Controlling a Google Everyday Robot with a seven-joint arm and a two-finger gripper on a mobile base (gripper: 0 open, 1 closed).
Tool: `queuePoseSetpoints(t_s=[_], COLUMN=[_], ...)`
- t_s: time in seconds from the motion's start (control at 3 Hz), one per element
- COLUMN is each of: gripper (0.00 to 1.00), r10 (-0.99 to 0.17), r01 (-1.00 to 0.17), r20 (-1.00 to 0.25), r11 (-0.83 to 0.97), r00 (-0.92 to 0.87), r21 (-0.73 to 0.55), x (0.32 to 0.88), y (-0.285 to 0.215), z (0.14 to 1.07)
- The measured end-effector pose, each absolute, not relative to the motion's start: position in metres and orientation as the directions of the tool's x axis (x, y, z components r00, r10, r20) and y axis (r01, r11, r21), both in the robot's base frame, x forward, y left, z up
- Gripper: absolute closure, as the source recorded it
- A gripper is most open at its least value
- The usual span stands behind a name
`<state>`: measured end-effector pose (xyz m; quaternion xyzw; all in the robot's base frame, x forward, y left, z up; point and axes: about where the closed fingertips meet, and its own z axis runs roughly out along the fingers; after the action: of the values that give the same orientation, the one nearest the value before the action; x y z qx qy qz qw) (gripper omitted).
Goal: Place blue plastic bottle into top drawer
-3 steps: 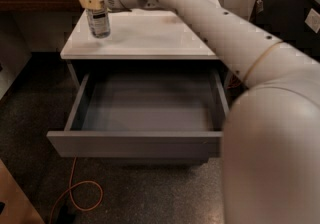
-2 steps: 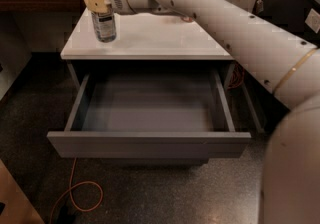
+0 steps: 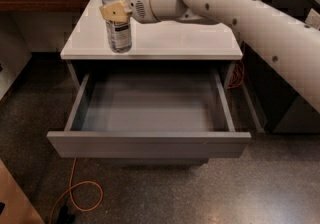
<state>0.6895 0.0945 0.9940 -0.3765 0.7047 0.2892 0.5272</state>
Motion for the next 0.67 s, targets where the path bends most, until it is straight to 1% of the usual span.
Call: queuePoseSetpoints(t_s=[0.33, 0.67], gripper=[1.00, 1.00], r10=[-0.252, -0.365], r01=[-0.859, -0.899], r20=[-0.952, -0.914], r11=[0.511, 0.438], r00=[-0.174, -0.178], r21=[0.022, 0.000], x=[0.672, 0.647], y=[0.073, 0.058], z=[0.988, 0.967])
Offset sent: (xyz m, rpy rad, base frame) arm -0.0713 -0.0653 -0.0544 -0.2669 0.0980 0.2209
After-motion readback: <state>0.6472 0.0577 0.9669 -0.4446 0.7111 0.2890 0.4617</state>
